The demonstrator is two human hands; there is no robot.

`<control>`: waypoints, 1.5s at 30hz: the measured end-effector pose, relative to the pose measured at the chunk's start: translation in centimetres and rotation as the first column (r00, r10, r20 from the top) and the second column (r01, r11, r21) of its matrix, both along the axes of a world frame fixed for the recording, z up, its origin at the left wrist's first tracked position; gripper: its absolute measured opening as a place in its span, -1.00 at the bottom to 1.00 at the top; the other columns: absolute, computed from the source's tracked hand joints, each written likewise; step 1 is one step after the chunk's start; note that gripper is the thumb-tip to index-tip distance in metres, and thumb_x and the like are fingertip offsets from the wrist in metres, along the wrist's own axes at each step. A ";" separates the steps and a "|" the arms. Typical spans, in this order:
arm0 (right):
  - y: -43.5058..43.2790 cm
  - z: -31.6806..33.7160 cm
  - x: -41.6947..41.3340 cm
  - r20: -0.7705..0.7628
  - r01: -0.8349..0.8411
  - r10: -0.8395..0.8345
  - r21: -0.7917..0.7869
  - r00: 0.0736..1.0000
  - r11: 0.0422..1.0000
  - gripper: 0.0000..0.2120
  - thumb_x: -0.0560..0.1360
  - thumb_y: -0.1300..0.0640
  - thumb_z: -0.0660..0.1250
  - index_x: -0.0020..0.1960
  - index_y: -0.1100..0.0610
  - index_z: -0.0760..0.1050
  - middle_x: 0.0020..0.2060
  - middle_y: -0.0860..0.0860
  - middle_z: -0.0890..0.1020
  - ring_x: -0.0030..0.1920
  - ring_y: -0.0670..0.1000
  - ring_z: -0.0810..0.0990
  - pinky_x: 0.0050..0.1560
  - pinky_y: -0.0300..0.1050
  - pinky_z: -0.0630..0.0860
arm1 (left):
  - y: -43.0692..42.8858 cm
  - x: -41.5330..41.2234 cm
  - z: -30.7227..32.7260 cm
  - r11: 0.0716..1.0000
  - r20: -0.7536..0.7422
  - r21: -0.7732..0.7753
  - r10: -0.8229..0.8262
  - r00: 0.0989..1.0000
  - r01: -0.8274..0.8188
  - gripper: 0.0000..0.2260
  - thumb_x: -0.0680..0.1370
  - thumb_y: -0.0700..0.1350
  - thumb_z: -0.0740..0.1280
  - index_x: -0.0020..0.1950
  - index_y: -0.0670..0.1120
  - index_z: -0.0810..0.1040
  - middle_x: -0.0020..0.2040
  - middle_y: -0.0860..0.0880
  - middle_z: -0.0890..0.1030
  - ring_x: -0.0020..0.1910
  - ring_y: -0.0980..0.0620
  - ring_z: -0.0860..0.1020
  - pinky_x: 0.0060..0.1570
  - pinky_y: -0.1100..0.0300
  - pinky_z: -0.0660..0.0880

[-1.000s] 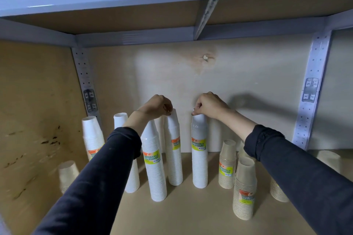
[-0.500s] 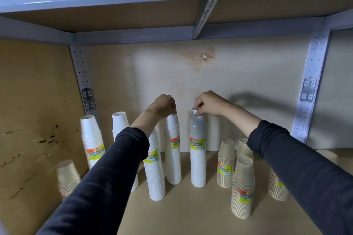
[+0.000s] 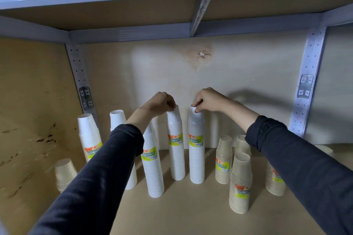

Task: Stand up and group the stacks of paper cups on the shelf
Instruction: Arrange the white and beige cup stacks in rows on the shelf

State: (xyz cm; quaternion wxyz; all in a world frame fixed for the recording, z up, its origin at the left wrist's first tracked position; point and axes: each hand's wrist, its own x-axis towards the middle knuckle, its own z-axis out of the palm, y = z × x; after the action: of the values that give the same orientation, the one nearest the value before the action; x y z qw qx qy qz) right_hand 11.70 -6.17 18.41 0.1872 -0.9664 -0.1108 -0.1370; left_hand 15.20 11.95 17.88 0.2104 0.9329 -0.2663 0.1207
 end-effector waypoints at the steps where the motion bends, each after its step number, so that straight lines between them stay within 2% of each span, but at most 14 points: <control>1: 0.1 -0.1 -0.1 0.007 0.001 -0.001 -0.001 1.000 1.000 -0.72 0.35 0.30 0.43 0.06 0.30 0.61 0.04 0.16 0.67 0.06 0.10 0.61 0.06 -0.10 0.50 | 0.0 0.0 0.0 1.000 -0.003 0.001 -0.001 1.000 0.001 -0.82 0.51 -0.31 0.30 0.07 -0.32 0.59 0.10 -0.29 0.62 -0.03 -0.07 0.54 0.10 0.13 0.48; 5: 0.2 -0.3 -0.4 0.033 -0.004 0.003 0.014 0.999 1.000 -0.74 0.35 0.30 0.42 0.03 0.30 0.62 0.00 0.17 0.68 -0.03 0.05 0.59 0.04 -0.12 0.50 | -0.2 -0.2 0.0 1.000 -0.002 0.029 0.000 1.000 0.000 -0.82 0.52 -0.29 0.29 0.08 -0.30 0.58 0.12 -0.26 0.61 0.12 -0.18 0.56 0.15 0.08 0.47; 12: -0.8 0.4 -2.0 0.073 0.024 -0.024 -0.004 0.997 1.000 -0.76 0.37 0.25 0.42 0.03 0.28 0.62 -0.02 0.17 0.67 -0.02 0.08 0.59 0.05 -0.14 0.48 | -0.1 -1.0 0.2 1.000 0.063 0.016 0.010 0.998 -0.011 -0.81 0.54 -0.22 0.29 0.11 -0.25 0.58 0.13 -0.22 0.61 0.11 -0.15 0.56 0.10 0.14 0.46; 15: -1.7 0.9 -3.4 0.078 0.047 -0.046 -0.017 0.996 0.999 -0.78 0.39 0.26 0.39 0.03 0.28 0.62 -0.02 0.17 0.68 -0.11 -0.03 0.53 -0.08 -0.26 0.42 | -0.2 -2.0 0.4 1.000 0.144 -0.002 0.010 0.990 -0.010 -0.80 0.55 -0.24 0.25 0.12 -0.23 0.58 0.15 -0.19 0.60 0.12 -0.14 0.55 0.10 0.15 0.45; 17: -2.4 1.1 -4.5 0.086 0.074 -0.072 -0.025 0.994 0.997 -0.78 0.40 0.27 0.39 0.03 0.28 0.61 -0.02 0.18 0.68 -0.09 0.00 0.55 -0.09 -0.26 0.41 | -0.2 -2.8 0.4 1.000 0.198 -0.023 0.007 0.980 -0.002 -0.79 0.54 -0.27 0.23 0.12 -0.22 0.59 0.14 -0.18 0.60 0.11 -0.13 0.55 0.10 0.15 0.45; 20: -3.4 1.3 -6.5 0.089 0.117 -0.113 -0.034 0.990 0.993 -0.77 0.41 0.27 0.39 0.05 0.29 0.60 0.00 0.19 0.67 0.05 0.11 0.60 -0.02 -0.21 0.42 | -0.3 -4.1 0.2 0.998 0.257 -0.048 -0.017 0.966 0.030 -0.79 0.53 -0.30 0.23 0.10 -0.24 0.59 0.12 -0.19 0.60 0.09 -0.15 0.55 0.09 0.13 0.45; 24: -5.0 1.3 -9.4 0.090 0.159 -0.156 -0.024 0.984 0.987 -0.77 0.41 0.29 0.38 0.05 0.31 0.60 -0.01 0.21 0.67 0.05 0.11 0.60 -0.20 -0.27 0.36 | -1.2 -5.8 -0.1 0.993 0.284 -0.079 -0.064 0.957 0.090 -0.80 0.52 -0.31 0.24 0.08 -0.24 0.59 0.10 -0.19 0.61 0.07 -0.15 0.56 0.11 0.12 0.45; 27: -6.3 0.9 -11.5 0.080 0.196 -0.194 -0.012 0.978 0.981 -0.76 0.41 0.28 0.39 0.07 0.30 0.60 0.00 0.21 0.67 -0.09 0.03 0.54 -0.26 -0.48 0.28 | -2.5 -7.1 -0.4 0.991 0.273 -0.051 -0.107 0.956 0.125 -0.79 0.52 -0.30 0.23 0.08 -0.23 0.60 0.10 -0.19 0.61 0.08 -0.15 0.56 0.11 0.12 0.46; 31: -8.1 0.1 -13.8 0.041 0.250 -0.251 0.008 0.967 0.968 -0.76 0.41 0.29 0.38 0.07 0.30 0.59 0.00 0.21 0.66 -0.10 -0.05 0.49 -0.19 -0.30 0.36 | -4.3 -8.6 -1.3 0.983 0.239 -0.018 -0.173 0.956 0.182 -0.79 0.51 -0.30 0.25 0.08 -0.25 0.60 0.09 -0.22 0.62 0.09 -0.17 0.57 0.12 0.07 0.49; 37: -11.0 -1.0 -16.7 0.014 0.339 -0.340 0.024 0.940 0.940 -0.78 0.40 0.30 0.39 0.05 0.32 0.60 -0.01 0.21 0.67 -0.11 -0.05 0.49 -0.24 -0.42 0.32 | -7.3 -10.7 -2.4 0.974 0.183 0.025 -0.226 0.957 0.225 -0.77 0.51 -0.29 0.25 0.12 -0.24 0.60 0.13 -0.21 0.62 0.13 -0.16 0.55 0.09 0.16 0.44; 39: -11.9 -1.4 -17.4 0.001 0.369 -0.369 0.026 0.929 0.929 -0.77 0.40 0.29 0.39 0.05 0.31 0.60 -0.01 0.20 0.67 -0.11 -0.05 0.49 -0.23 -0.40 0.34 | -8.2 -11.2 -2.8 0.971 0.168 0.031 -0.240 0.956 0.238 -0.77 0.51 -0.29 0.25 0.12 -0.24 0.59 0.14 -0.20 0.62 0.13 -0.13 0.56 0.06 0.19 0.42; 43: -13.1 -2.2 -18.7 -0.018 0.411 -0.411 0.027 0.911 0.911 -0.77 0.41 0.28 0.37 0.06 0.29 0.60 0.01 0.18 0.67 -0.10 -0.07 0.48 -0.25 -0.46 0.30 | -9.9 -11.8 -3.3 0.961 0.122 0.056 -0.274 0.954 0.269 -0.76 0.51 -0.30 0.24 0.13 -0.25 0.59 0.14 -0.21 0.62 0.14 -0.15 0.56 0.13 0.15 0.44; 45: -13.6 -2.6 -19.1 -0.023 0.423 -0.422 0.024 0.906 0.906 -0.77 0.42 0.28 0.37 0.06 0.29 0.60 0.03 0.17 0.66 -0.09 -0.06 0.48 -0.23 -0.35 0.35 | -10.7 -12.0 -3.5 0.961 0.109 0.063 -0.275 0.955 0.270 -0.76 0.51 -0.29 0.24 0.13 -0.23 0.59 0.15 -0.20 0.62 0.15 -0.16 0.56 0.15 0.12 0.45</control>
State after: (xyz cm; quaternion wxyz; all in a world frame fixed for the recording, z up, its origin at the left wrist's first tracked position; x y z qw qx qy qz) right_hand -7.43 -19.76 15.80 0.1678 -0.9658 0.1046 -0.1676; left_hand 3.17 1.27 14.39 0.1869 0.8833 -0.4070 0.1384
